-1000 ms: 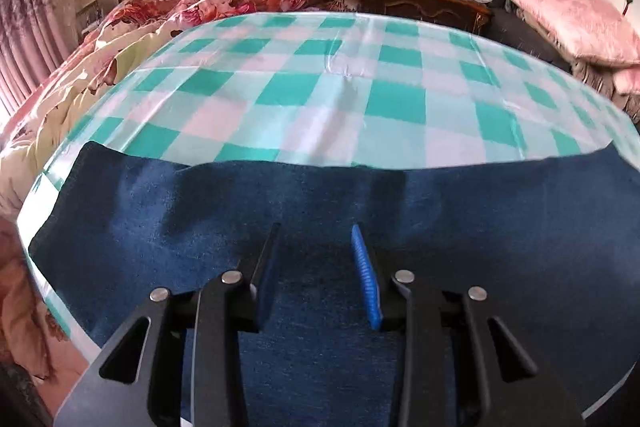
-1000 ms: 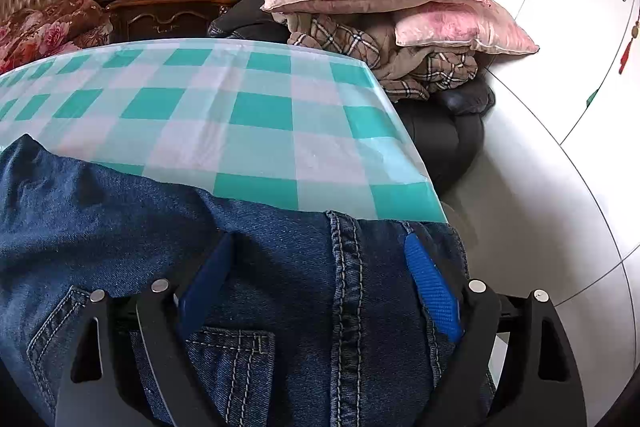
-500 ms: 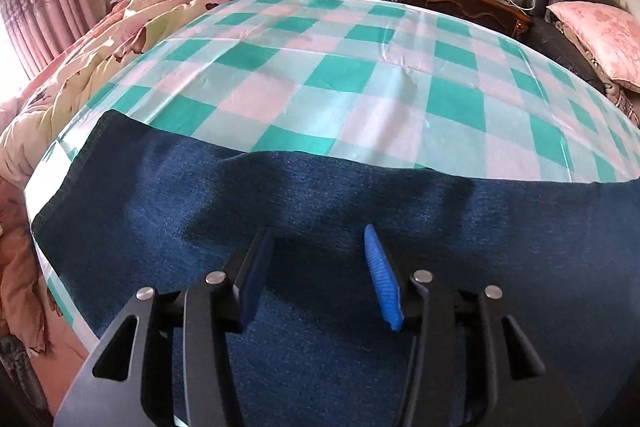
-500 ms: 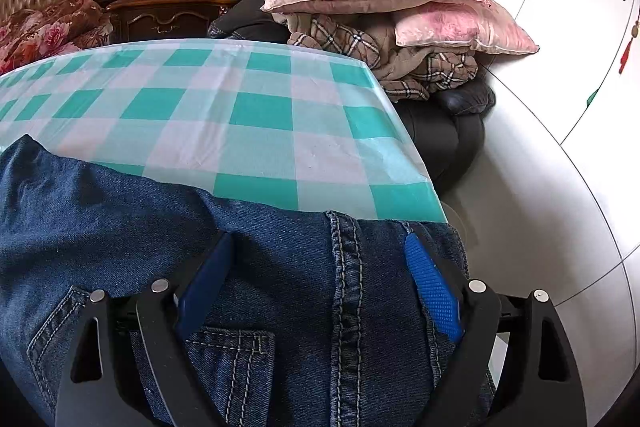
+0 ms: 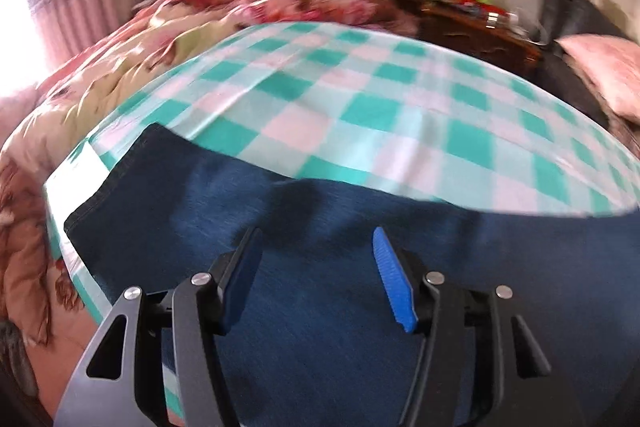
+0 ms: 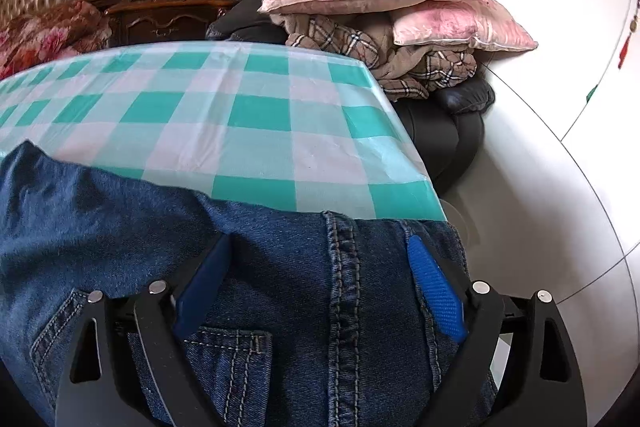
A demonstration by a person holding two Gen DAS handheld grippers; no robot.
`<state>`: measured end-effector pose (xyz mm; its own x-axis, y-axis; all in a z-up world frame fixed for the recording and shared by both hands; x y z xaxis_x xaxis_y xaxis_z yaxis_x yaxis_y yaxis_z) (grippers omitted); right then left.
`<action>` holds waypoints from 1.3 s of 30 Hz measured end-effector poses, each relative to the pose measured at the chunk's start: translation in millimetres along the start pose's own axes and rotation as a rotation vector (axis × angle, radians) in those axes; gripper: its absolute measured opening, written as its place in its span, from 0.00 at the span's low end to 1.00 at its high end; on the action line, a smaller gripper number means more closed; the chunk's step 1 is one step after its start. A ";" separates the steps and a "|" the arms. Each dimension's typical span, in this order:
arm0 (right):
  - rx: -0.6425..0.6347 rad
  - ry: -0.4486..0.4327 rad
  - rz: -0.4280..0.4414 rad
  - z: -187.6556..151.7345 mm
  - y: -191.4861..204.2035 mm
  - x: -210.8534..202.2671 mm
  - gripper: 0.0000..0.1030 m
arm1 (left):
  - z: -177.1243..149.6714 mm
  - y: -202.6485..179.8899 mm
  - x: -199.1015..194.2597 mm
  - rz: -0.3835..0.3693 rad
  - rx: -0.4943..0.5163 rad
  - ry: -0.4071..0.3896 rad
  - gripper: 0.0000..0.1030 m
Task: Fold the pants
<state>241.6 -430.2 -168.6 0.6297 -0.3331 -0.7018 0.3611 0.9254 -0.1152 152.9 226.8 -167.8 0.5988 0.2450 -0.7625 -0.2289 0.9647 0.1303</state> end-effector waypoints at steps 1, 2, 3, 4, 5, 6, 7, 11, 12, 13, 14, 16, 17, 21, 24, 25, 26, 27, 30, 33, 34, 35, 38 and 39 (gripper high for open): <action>0.005 -0.027 -0.021 2.7 -1.0 -5.9 0.84 | -4.0 -7.3 -5.6 -0.042 0.019 -0.015 0.55; 0.002 -0.048 -0.053 5.1 -0.9 -13.2 0.84 | -7.9 -12.7 -9.0 -0.066 0.036 -0.023 0.54; -0.009 -0.071 -0.085 8.9 2.9 -26.1 0.82 | -12.2 -16.3 -11.6 -0.072 0.052 -0.026 0.53; -0.015 -0.092 -0.074 12.2 9.9 -39.8 0.81 | -18.5 -18.3 -14.2 -0.073 0.068 -0.028 0.52; -0.022 -0.110 -0.030 15.5 22.4 -57.2 0.81 | -24.0 -19.7 -14.8 -0.087 0.075 -0.026 0.50; -0.028 -0.114 0.023 16.9 36.7 -72.8 0.81 | -31.9 -18.9 -13.6 -0.098 0.079 -0.016 0.50; -0.033 -0.100 0.125 15.3 64.0 -95.5 0.81 | -37.1 -16.8 -10.9 -0.088 0.085 -0.003 0.50; -0.144 0.018 0.489 -17.4 193.4 -154.9 0.75 | -54.2 12.3 5.1 -0.069 0.034 0.020 0.55; -0.171 0.037 0.513 -28.4 228.2 -163.0 0.69 | -54.2 20.9 6.4 -0.051 0.023 0.021 0.54; -0.186 0.073 0.537 -39.0 258.6 -166.9 0.65 | -52.4 31.3 6.5 -0.011 0.024 0.018 0.53; -0.188 0.107 0.564 -46.5 279.0 -168.8 0.58 | -50.3 40.6 6.5 0.023 0.021 0.015 0.52; -0.191 0.192 0.614 -67.5 331.7 -171.1 0.57 | -40.0 57.9 5.8 -0.001 -0.018 -0.015 0.49; -0.198 0.214 0.617 -76.4 352.0 -172.2 0.56 | -34.1 62.5 4.9 -0.014 -0.021 -0.031 0.46; -0.234 0.276 0.595 -110.0 409.5 -169.9 0.53 | -13.0 62.5 10.4 -0.093 0.043 -0.056 0.44; -0.250 0.270 0.543 -123.3 425.4 -161.4 0.54 | -0.5 50.5 20.3 -0.152 0.128 -0.066 0.42; -0.275 0.240 0.517 -126.0 429.9 -163.1 0.54 | 1.6 48.0 24.4 -0.154 0.144 -0.061 0.42; -0.285 0.228 0.502 -126.9 432.6 -163.6 0.55 | 3.2 45.7 32.1 -0.158 0.166 -0.044 0.42; -0.287 0.225 0.497 -127.8 432.1 -161.9 0.55 | 3.4 44.8 40.1 -0.162 0.184 -0.025 0.40; -0.281 0.223 0.488 -127.6 429.0 -160.9 0.55 | 2.5 49.8 63.2 -0.136 0.233 0.018 0.38; -0.286 0.215 0.489 -127.9 428.8 -160.5 0.55 | 8.7 61.8 70.9 -0.122 0.248 0.014 0.38; -0.286 0.215 0.489 -127.7 428.6 -160.3 0.55 | 11.3 65.5 73.1 -0.127 0.254 0.013 0.38; -0.286 0.216 0.487 -127.9 428.8 -160.2 0.55 | 13.3 67.6 74.2 -0.130 0.261 0.010 0.38; -0.287 0.217 0.485 -127.8 428.8 -159.5 0.55 | 20.5 82.9 78.7 -0.078 0.264 0.008 0.39; -0.288 0.216 0.485 -127.7 428.9 -159.7 0.55 | 22.0 88.2 79.3 -0.077 0.244 0.010 0.39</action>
Point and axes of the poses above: each gripper's, at about its wrist camera, not at the fingertips, and x roughly the way its jaws point, y to its left, z to its top, the point moved 6 cm from there along x, roughly the way its jaws point, and after that the axes turned 12 degrees about x, right-handed, at the moved point
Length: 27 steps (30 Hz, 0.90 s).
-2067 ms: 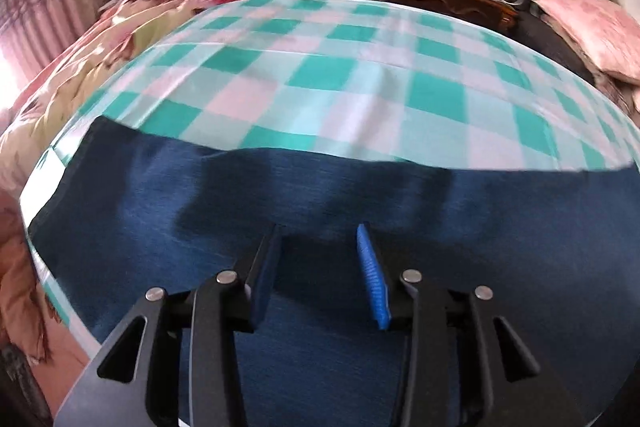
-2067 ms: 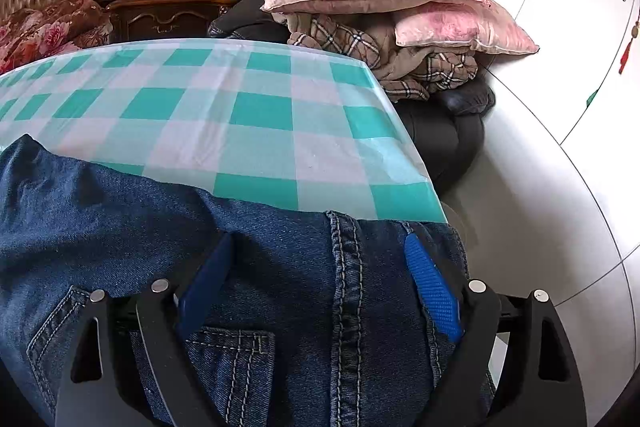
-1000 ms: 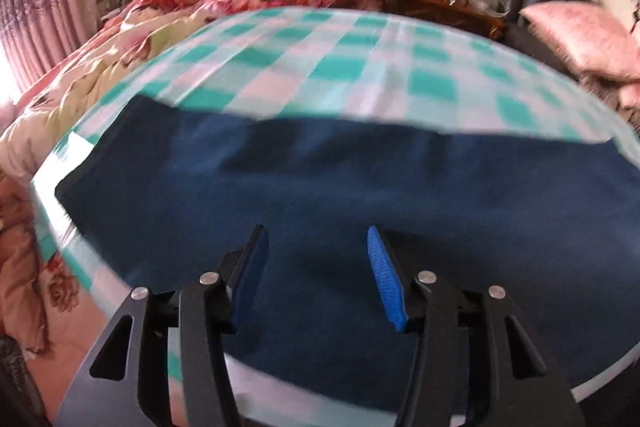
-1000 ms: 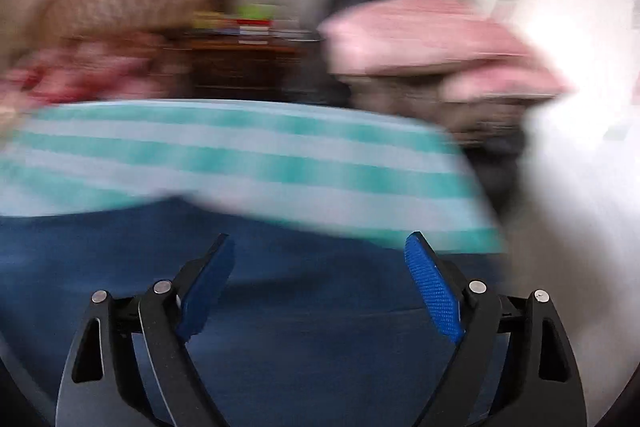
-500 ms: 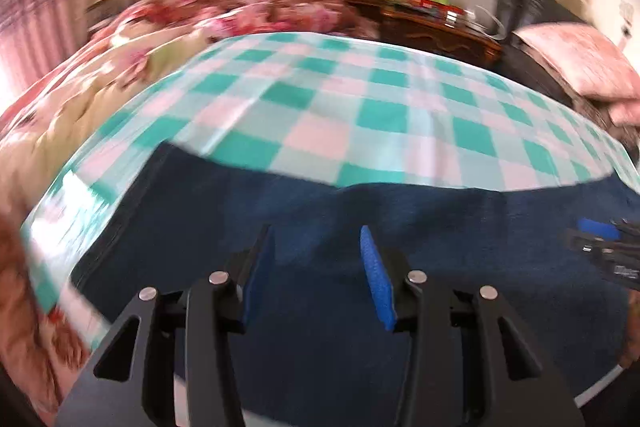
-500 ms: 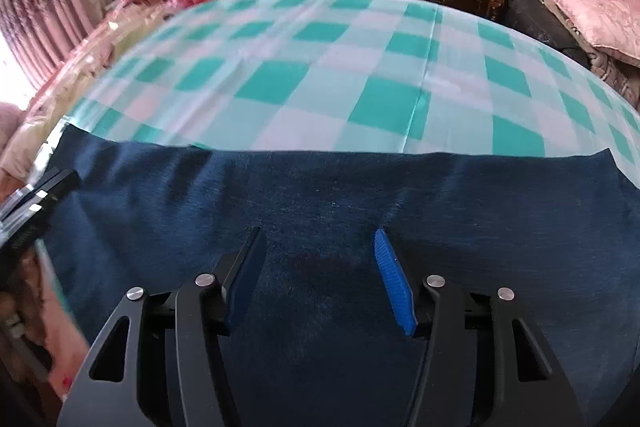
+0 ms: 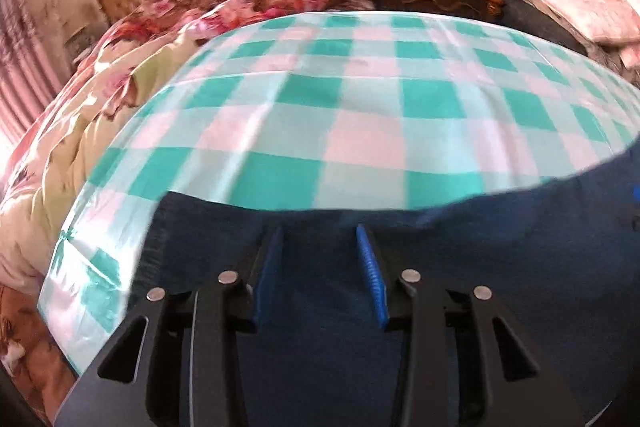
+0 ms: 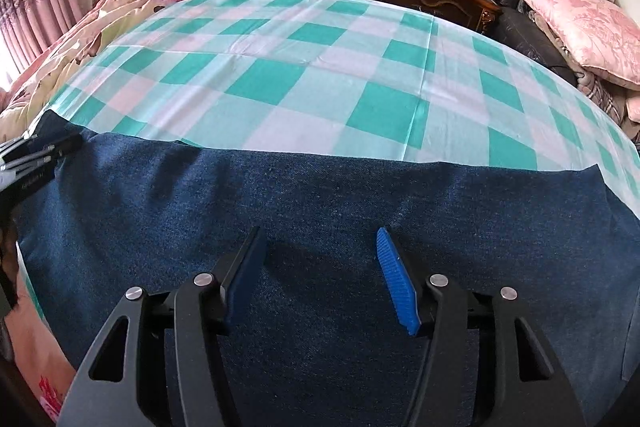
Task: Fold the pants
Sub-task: 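Grasp the folded edge of the blue jeans with the left tool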
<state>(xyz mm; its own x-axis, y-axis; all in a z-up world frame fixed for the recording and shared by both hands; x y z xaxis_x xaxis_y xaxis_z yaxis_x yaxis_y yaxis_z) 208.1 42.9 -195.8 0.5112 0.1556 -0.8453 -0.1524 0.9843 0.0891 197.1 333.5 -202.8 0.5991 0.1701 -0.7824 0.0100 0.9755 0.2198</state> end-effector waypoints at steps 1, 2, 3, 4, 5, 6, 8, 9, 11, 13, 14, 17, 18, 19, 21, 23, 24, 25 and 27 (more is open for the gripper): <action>-0.001 -0.002 0.000 0.0 -0.2 -0.1 0.55 | -0.8 11.4 -0.2 0.025 -0.035 0.007 0.39; -0.002 -0.004 0.001 0.3 0.0 0.0 0.55 | -1.9 20.9 -1.7 0.051 -0.063 0.010 0.39; -0.004 -0.004 0.001 0.6 0.6 0.8 0.55 | -3.1 29.6 -5.6 0.069 -0.094 0.000 0.39; -0.003 -0.004 0.002 0.7 0.6 0.7 0.55 | -5.6 40.3 -12.7 0.067 -0.142 -0.026 0.39; -0.004 -0.005 0.002 0.7 0.5 0.7 0.55 | -8.8 46.7 -16.8 0.065 -0.169 -0.035 0.39; -0.004 -0.005 0.001 0.7 0.7 0.7 0.55 | -12.4 50.5 -17.4 0.076 -0.174 -0.023 0.39; -0.007 -0.009 0.002 1.8 0.5 0.9 0.56 | -27.0 63.6 -10.2 0.142 -0.174 0.049 0.39; -0.007 -0.009 0.003 2.2 0.6 1.1 0.56 | -34.2 72.2 -10.5 0.178 -0.201 0.071 0.39; -0.008 -0.009 0.003 2.1 0.5 1.3 0.56 | -45.2 83.0 -31.4 0.202 -0.293 0.034 0.38; -0.006 -0.011 0.003 2.3 0.7 1.3 0.56 | -45.0 67.7 -59.6 0.204 -0.286 -0.043 0.40; -0.006 -0.015 0.000 2.8 1.1 1.4 0.56 | -43.5 52.6 -70.3 0.171 -0.267 -0.073 0.42; -0.011 -0.032 -0.004 4.9 2.4 2.5 0.60 | -44.0 -17.6 -100.9 -0.008 -0.209 -0.166 0.48; -0.014 -0.038 -0.005 5.8 1.8 3.5 0.65 | -46.9 -42.1 -105.2 -0.064 -0.189 -0.173 0.49; -0.014 -0.047 -0.002 8.5 0.5 5.7 0.67 | -51.3 -73.6 -107.3 -0.131 -0.158 -0.169 0.49; -0.030 -0.057 0.000 12.6 0.5 7.6 0.68 | -58.7 -115.2 -106.8 -0.193 -0.113 -0.162 0.49; -0.014 -0.065 -0.024 16.2 -3.9 0.4 0.68 | -68.7 -135.1 -99.4 -0.184 -0.095 -0.127 0.49; 0.007 -0.083 -0.020 17.6 -7.6 -9.4 0.68 | -71.9 -138.1 -97.3 -0.168 -0.088 -0.120 0.50; 0.023 -0.107 0.018 18.5 -10.0 -25.4 0.68 | -75.7 -138.4 -99.0 -0.124 -0.062 -0.132 0.51; 0.016 -0.131 0.056 10.3 -12.9 -56.4 0.69 | -81.4 -133.8 -100.4 -0.104 -0.056 -0.126 0.51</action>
Point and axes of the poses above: each gripper's, at about its wrist camera, not at the fingertips, and x roughly the way its jaws point, y to its left, z to its top, the point moved 6 cm from there along x, roughly the way its jaws point, and after that the axes turned 12 degrees about x, right-handed, at the moved point
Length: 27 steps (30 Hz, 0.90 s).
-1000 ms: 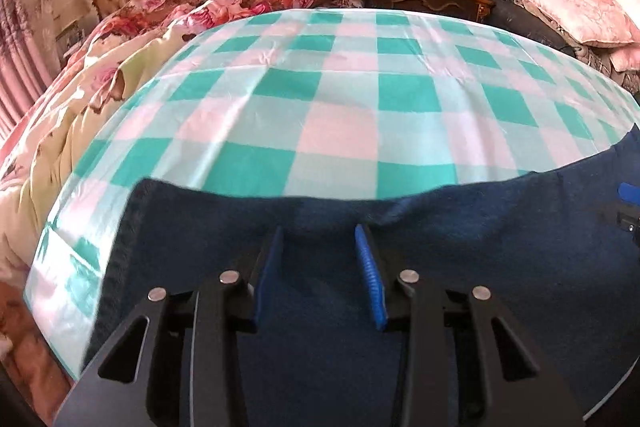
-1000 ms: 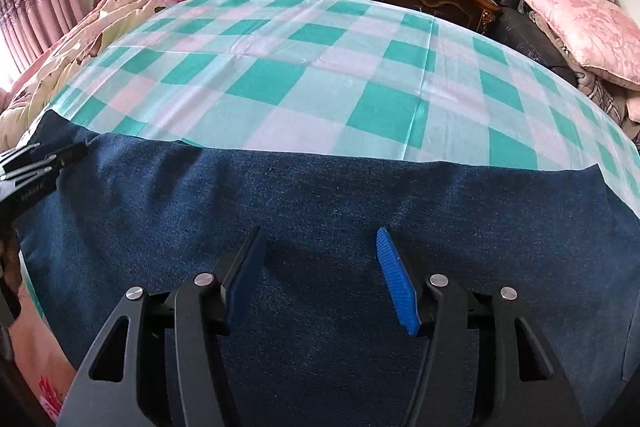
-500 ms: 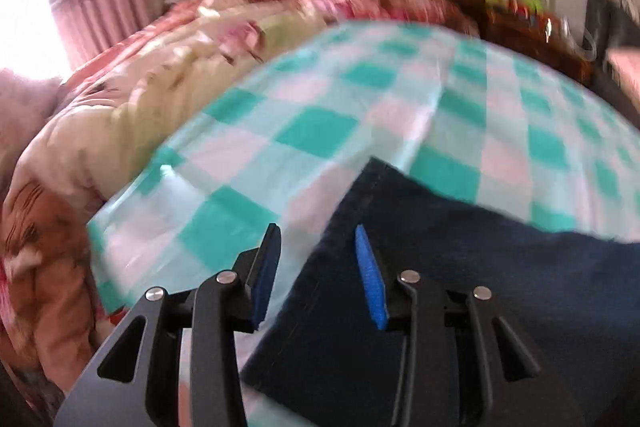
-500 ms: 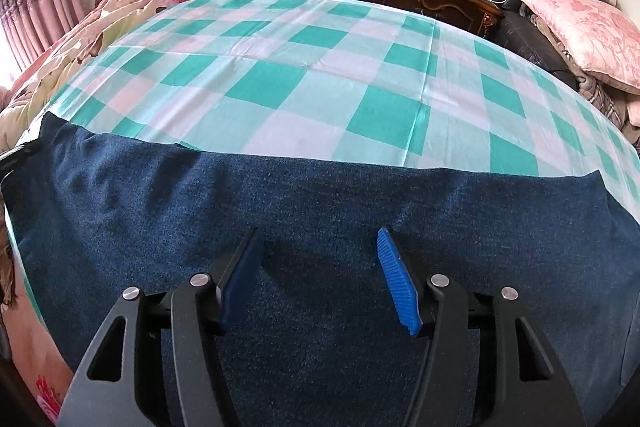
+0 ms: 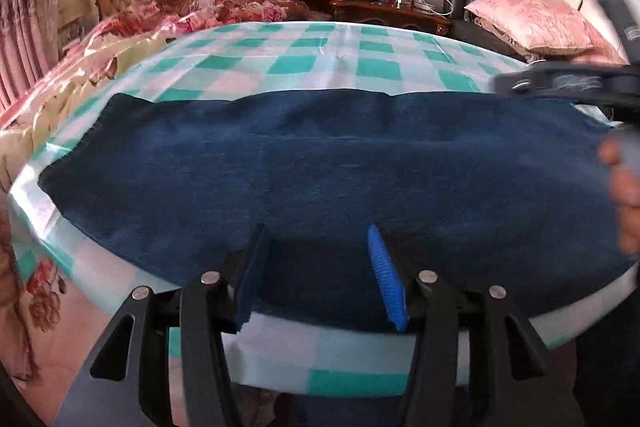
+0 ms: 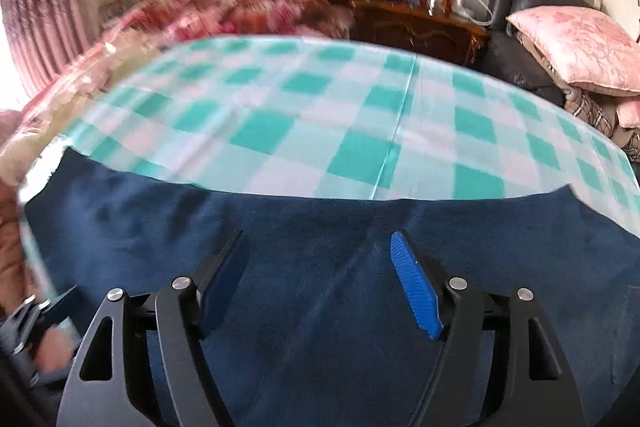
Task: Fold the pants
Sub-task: 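Grasp the folded edge of the blue jeans with the left tool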
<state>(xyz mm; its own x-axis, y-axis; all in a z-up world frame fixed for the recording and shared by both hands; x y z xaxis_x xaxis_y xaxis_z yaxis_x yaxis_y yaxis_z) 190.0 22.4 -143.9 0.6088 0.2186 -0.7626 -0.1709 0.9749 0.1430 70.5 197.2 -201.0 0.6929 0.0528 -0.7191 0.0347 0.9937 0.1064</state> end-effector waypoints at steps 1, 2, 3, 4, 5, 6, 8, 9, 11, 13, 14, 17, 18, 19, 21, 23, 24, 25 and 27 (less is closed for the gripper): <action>-0.019 0.003 0.008 -6.0 0.7 -9.8 0.69 | -0.6 4.8 0.4 0.007 -0.011 0.005 0.51; -0.046 0.010 0.019 -14.2 1.4 -19.0 0.69 | -2.4 11.5 -0.3 0.025 -0.016 0.014 0.51; -0.066 0.012 0.015 -22.9 -0.1 -26.3 0.69 | -4.9 13.9 -1.6 0.041 -0.018 0.021 0.52; -0.071 0.011 0.004 -28.9 -2.8 -30.3 0.69 | -7.6 22.3 -3.7 0.059 -0.032 0.030 0.52; -0.079 0.013 -0.007 -35.7 -6.2 -32.3 0.69 | -10.5 33.8 -5.2 0.073 -0.055 0.039 0.53; -0.093 0.019 -0.021 -42.8 -8.9 -31.6 0.69 | -14.4 46.1 -5.6 0.083 -0.086 0.047 0.53; -0.124 0.045 -0.099 -58.5 -19.2 -19.3 0.69 | -27.4 80.4 -14.7 0.096 -0.222 0.049 0.52; -0.124 0.082 -0.123 -67.0 -25.2 -11.1 0.68 | -32.2 98.5 -19.7 0.108 -0.301 0.042 0.52; -0.091 0.101 -0.100 -74.7 -35.7 -3.8 0.74 | -50.4 144.3 -35.1 0.135 -0.488 0.016 0.50; -0.102 0.099 -0.103 -74.9 -37.8 -2.8 0.75 | -63.3 176.6 -46.3 0.170 -0.585 0.002 0.47; -0.109 0.100 -0.104 -74.8 -37.5 -2.3 0.76 | -65.5 187.3 -49.1 0.173 -0.607 -0.006 0.44; -0.120 0.096 -0.116 -74.2 -36.6 -1.6 0.77 | -63.3 211.5 -54.3 0.147 -0.652 -0.039 0.43; -0.118 0.096 -0.116 -75.0 -36.8 -2.4 0.78 | -60.9 217.2 -52.9 0.143 -0.654 -0.041 0.43; -0.115 0.097 -0.115 -75.3 -37.1 -2.3 0.78 | -57.3 224.6 -49.2 0.150 -0.646 -0.032 0.43; -0.113 0.104 -0.119 -75.7 -36.6 -3.4 0.78 | -46.1 231.0 -35.9 0.142 -0.636 -0.029 0.39; -0.096 0.110 -0.109 -71.3 -35.2 -7.1 0.75 | -39.0 236.7 -22.2 0.126 -0.628 -0.004 0.29; -0.080 0.100 -0.075 -65.3 -32.0 -9.9 0.74 | -38.0 235.8 -18.3 0.119 -0.625 0.005 0.28; -0.074 0.089 -0.059 -60.6 -28.2 -12.0 0.74 | -37.9 237.1 -11.9 0.094 -0.628 0.018 0.28; -0.093 0.042 -0.039 -41.5 -13.6 -15.4 0.74 | -38.7 234.5 -7.5 0.089 -0.615 0.028 0.28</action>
Point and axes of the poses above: each gripper's, at about its wrist camera, not at the fingertips, and x roughly the way its jaws point, y to its left, z to its top, the point moved 6 cm from there along x, roughly the way its jaws point, and after that the axes turned 12 degrees about x, right-handed, at the moved point
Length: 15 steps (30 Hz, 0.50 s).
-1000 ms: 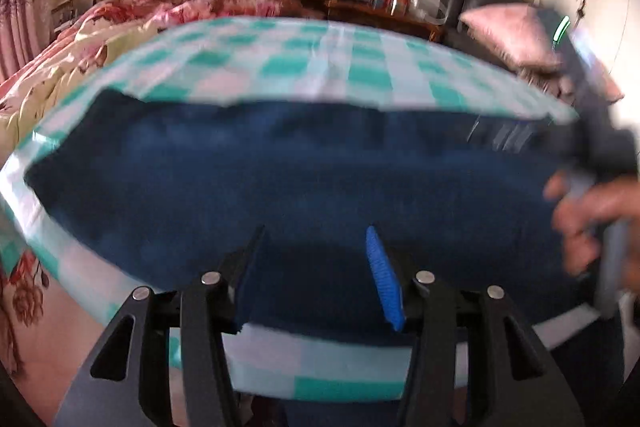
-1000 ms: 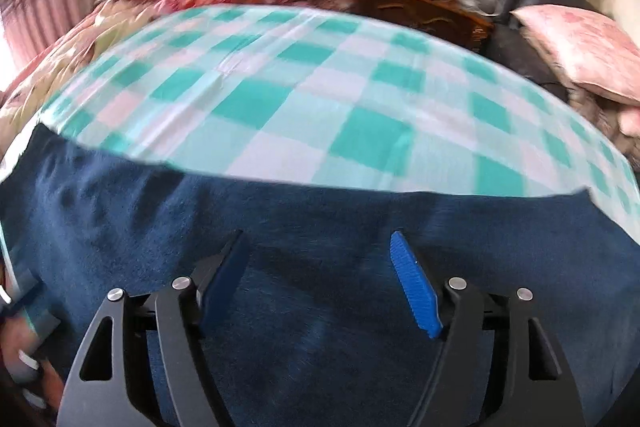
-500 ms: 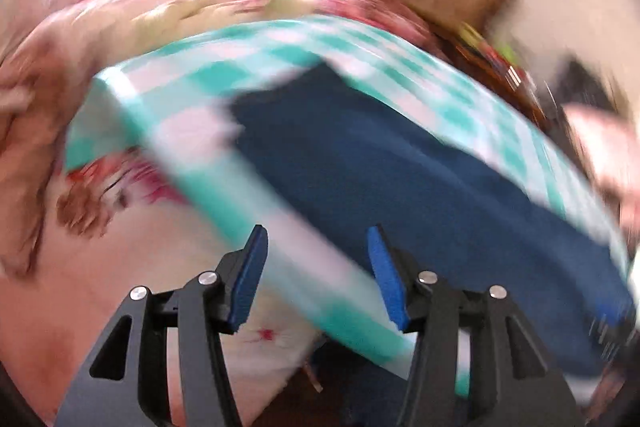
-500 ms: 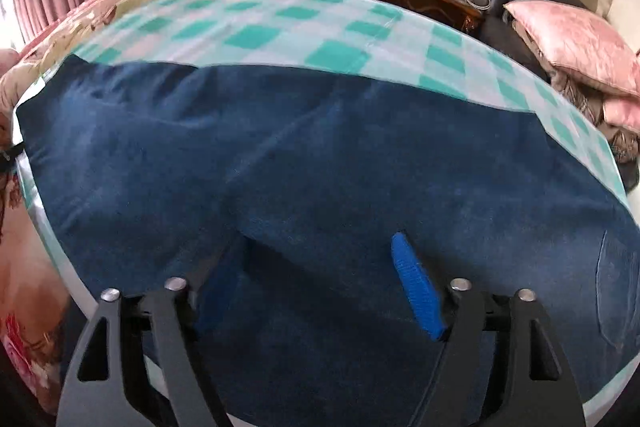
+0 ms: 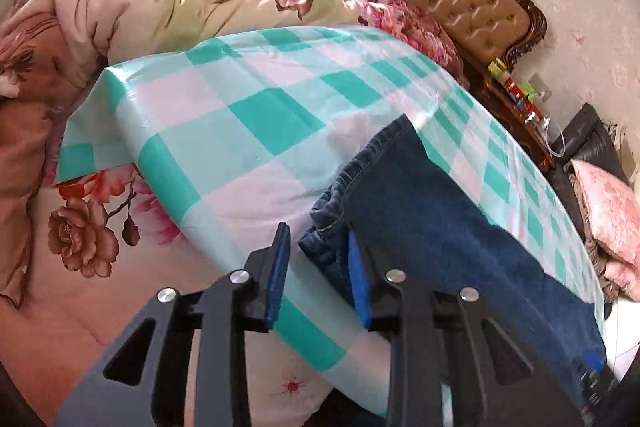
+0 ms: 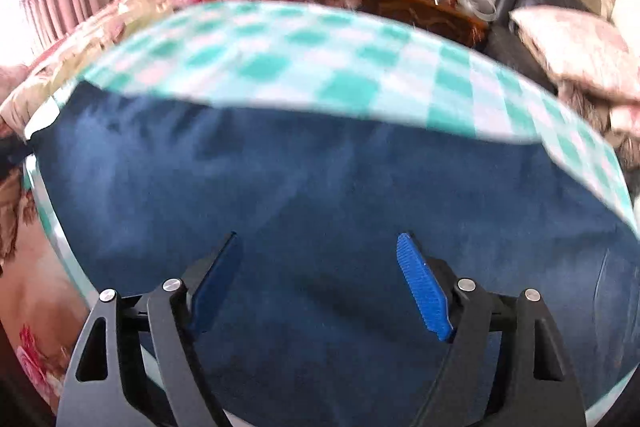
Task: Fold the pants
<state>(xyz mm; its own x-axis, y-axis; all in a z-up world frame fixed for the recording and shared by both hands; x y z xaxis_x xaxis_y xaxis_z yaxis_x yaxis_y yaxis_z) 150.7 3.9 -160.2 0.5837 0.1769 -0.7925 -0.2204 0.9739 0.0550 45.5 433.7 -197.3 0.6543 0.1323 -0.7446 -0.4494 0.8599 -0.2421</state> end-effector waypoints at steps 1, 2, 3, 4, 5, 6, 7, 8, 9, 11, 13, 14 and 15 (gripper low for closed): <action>-0.013 -0.020 0.006 8.8 6.0 1.1 0.74 | -1.1 -1.4 -0.6 -0.011 0.010 0.001 0.28; -0.034 -0.041 0.000 19.8 14.0 5.1 0.73 | -2.7 -2.9 -0.3 -0.021 0.024 0.005 0.28; -0.045 -0.045 -0.008 26.8 18.4 9.0 0.71 | -3.9 -4.2 0.5 -0.021 0.043 0.006 0.28; -0.059 -0.047 -0.004 35.7 26.2 16.1 0.71 | -5.3 -6.6 0.6 -0.015 0.077 0.005 0.28; -0.076 -0.048 0.009 41.6 35.0 23.0 0.71 | -6.3 -8.2 1.1 -0.012 0.103 0.005 0.28; -0.114 -0.049 0.003 45.3 45.3 31.5 0.70 | -6.8 -9.3 1.9 -0.012 0.122 0.005 0.29; -0.144 -0.052 -0.011 46.4 52.8 37.2 0.70 | -7.2 -11.0 2.6 -0.010 0.144 0.006 0.29; -0.186 -0.054 -0.027 46.1 62.2 46.3 0.70 | -7.2 -12.6 3.4 -0.005 0.167 0.007 0.29; -0.221 -0.049 -0.053 43.6 68.4 55.3 0.70 | -7.0 -13.7 4.5 0.002 0.185 0.010 0.29; -0.277 -0.049 -0.128 38.1 69.7 72.4 0.71 | -5.4 -18.3 3.2 0.049 0.236 0.018 0.32; -0.272 -0.089 -0.136 40.2 67.0 75.7 0.74 | 0.1 -23.1 -7.6 0.130 0.261 -0.010 0.39; -0.255 -0.080 -0.148 42.6 63.0 77.3 0.74 | 4.4 -30.0 -14.5 0.150 0.287 -0.044 0.41; -0.236 -0.079 -0.175 45.3 57.8 78.7 0.73 | 8.5 -39.9 -19.6 0.158 0.324 -0.070 0.41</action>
<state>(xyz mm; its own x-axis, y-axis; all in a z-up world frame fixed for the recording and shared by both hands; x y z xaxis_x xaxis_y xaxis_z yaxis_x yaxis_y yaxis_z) 219.3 80.6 -191.9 0.6856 0.0285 -0.7274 -0.2813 0.9320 -0.2287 55.8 401.0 -167.8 0.6370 0.2999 -0.7101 -0.3394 0.9362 0.0909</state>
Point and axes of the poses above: each gripper's, at about its wrist camera, not at the fingertips, and x roughly the way its jaws point, y to its left, z to its top, the point moved 6 cm from there along x, roughly the way its jaws point, and after that the axes turned 12 degrees about x, right-handed, at the moved point
